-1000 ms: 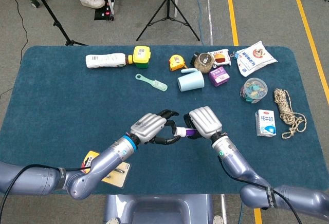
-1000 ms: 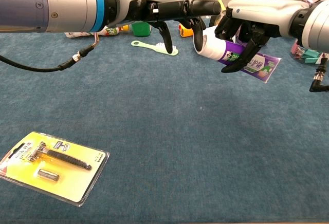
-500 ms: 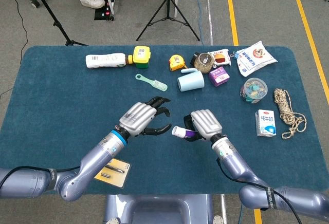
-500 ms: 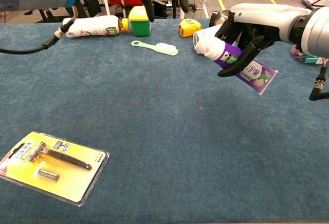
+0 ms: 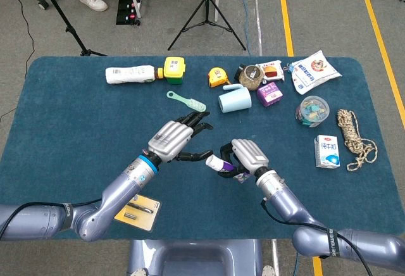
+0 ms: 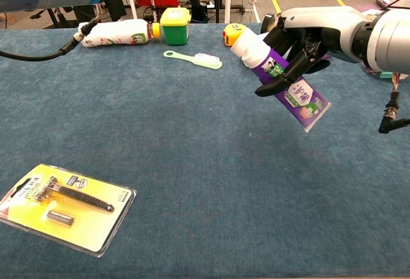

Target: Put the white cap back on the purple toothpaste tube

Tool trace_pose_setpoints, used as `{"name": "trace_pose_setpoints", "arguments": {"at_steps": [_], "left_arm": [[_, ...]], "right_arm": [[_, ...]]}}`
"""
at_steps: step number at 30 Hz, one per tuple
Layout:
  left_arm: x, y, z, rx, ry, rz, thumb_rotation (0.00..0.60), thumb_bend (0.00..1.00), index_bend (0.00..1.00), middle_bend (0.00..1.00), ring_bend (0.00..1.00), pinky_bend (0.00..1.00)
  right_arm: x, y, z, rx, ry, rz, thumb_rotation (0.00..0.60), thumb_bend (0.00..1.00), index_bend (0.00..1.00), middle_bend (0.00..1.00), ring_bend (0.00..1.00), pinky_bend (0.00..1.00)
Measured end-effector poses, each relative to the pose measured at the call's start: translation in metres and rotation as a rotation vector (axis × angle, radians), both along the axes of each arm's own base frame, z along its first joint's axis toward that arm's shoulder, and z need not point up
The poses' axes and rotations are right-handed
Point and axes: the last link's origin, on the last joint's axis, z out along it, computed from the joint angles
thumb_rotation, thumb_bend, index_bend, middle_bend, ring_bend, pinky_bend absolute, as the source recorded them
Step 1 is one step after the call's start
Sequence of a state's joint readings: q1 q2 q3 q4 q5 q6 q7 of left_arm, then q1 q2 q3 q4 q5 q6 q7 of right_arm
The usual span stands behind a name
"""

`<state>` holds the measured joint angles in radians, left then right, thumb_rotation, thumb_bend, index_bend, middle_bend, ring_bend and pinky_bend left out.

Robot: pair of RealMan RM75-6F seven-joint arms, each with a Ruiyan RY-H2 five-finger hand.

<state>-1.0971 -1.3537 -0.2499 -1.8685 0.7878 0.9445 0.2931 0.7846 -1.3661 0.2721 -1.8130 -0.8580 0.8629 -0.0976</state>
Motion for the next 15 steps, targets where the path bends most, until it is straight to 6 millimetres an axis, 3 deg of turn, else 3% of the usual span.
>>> {"name": "trace_pose_setpoints", "arguments": {"at_steps": [15], "left_arm": [[0.021,0.002,-0.018,-0.071,-0.061,0.022,0.000,0.06,0.08,0.00,0.00,0.11]], "right_arm": [[0.006,-0.009,0.002,0.038,-0.143,-0.084,0.600,0.26,0.86,0.92,1.00,0.98]]}}
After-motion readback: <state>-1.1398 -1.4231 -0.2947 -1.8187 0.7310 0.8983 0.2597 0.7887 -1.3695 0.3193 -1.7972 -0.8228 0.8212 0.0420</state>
